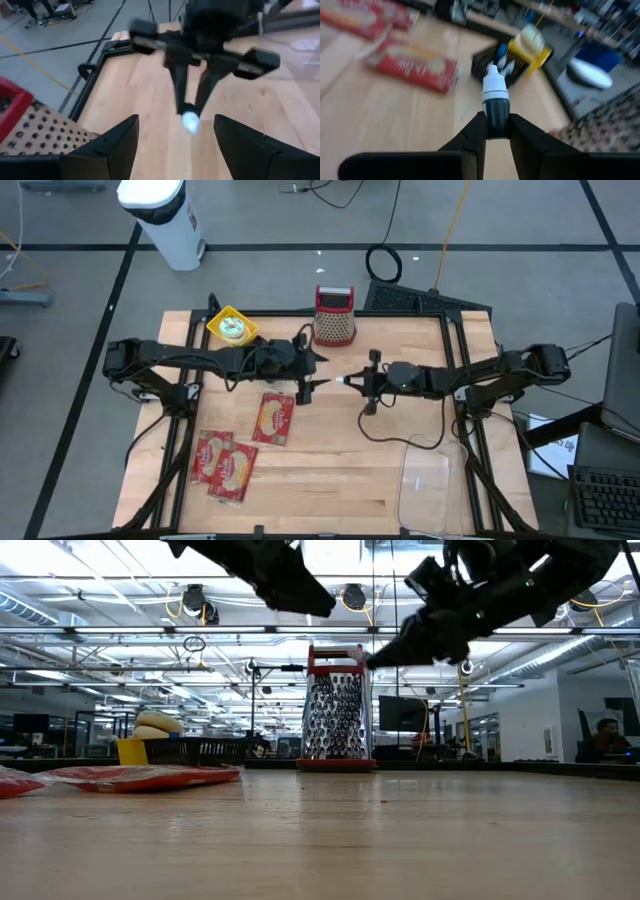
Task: Pick & Place Food Item
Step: Put the green food coloring bottle into the black bin
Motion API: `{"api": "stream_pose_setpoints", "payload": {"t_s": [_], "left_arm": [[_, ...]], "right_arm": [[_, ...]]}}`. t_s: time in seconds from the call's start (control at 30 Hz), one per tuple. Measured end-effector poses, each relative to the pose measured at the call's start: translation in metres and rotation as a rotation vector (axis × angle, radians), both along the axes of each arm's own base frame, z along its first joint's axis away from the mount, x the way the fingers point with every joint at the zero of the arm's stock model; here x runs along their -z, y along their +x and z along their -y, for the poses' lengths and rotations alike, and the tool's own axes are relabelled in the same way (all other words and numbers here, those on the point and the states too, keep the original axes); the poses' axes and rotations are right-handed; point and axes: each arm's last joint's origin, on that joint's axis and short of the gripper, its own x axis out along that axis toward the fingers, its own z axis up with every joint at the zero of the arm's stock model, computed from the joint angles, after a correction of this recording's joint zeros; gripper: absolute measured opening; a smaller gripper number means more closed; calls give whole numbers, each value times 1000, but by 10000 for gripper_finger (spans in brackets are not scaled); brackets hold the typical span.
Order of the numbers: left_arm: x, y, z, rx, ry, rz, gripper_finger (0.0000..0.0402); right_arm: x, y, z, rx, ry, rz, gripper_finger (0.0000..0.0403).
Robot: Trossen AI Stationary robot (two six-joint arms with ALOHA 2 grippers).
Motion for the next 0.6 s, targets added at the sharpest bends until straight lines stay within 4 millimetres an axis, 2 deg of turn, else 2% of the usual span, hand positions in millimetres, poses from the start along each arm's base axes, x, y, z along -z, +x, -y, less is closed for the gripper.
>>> {"api": "stream_pose_setpoints", "payload": {"t_s": [0.23,0.37,0.6], "left_arm": [[24,22,5,42,50,-7,255],[25,29,4,37,50,45,255],[28,29,4,26,57,29,255]], "right_arm": [[-12,3,0,-16,-60,117,58],[-14,4,0,-16,-58,136,60],[-14,4,0,-15,-56,135,59]]}}
